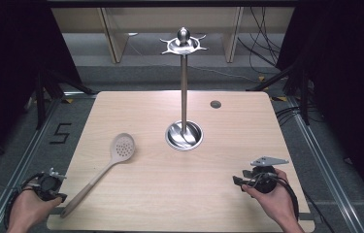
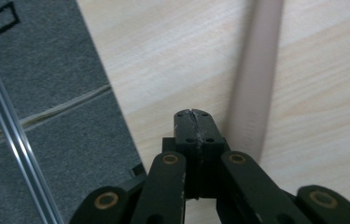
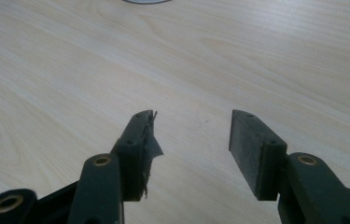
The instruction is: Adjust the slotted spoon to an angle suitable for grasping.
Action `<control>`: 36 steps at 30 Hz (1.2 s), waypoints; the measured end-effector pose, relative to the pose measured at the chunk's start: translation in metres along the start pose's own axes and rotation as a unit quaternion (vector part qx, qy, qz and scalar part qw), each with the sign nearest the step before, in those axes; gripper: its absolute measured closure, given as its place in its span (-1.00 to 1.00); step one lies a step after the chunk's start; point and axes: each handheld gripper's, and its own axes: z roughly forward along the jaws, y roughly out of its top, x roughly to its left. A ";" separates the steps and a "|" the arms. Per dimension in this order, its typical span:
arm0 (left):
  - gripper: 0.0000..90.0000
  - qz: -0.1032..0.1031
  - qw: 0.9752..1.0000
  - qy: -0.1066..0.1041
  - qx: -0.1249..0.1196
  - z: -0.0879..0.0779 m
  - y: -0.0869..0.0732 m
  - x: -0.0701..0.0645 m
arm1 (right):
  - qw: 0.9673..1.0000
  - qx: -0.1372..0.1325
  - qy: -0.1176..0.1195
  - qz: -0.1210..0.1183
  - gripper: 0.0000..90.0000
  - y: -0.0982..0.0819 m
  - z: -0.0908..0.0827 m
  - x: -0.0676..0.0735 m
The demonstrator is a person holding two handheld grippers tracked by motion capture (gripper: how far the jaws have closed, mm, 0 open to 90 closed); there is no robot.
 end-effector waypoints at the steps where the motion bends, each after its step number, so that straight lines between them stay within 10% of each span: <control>1: 0.99 0.008 1.000 -0.003 0.005 0.001 0.000 -0.001 | 1.000 0.000 0.002 0.001 0.12 0.000 0.000 0.000; 13: 0.98 0.032 0.999 -0.019 0.036 0.011 0.005 -0.009 | 1.000 0.001 0.002 -0.010 0.12 -0.001 0.001 -0.001; 23: 0.98 0.027 0.995 -0.093 0.036 0.014 0.004 -0.034 | 1.000 0.003 0.004 -0.001 0.12 0.000 0.001 0.000; 36: 0.98 0.125 0.985 -0.118 0.032 0.014 0.021 -0.074 | 1.000 0.002 0.001 -0.003 0.12 0.000 0.001 0.001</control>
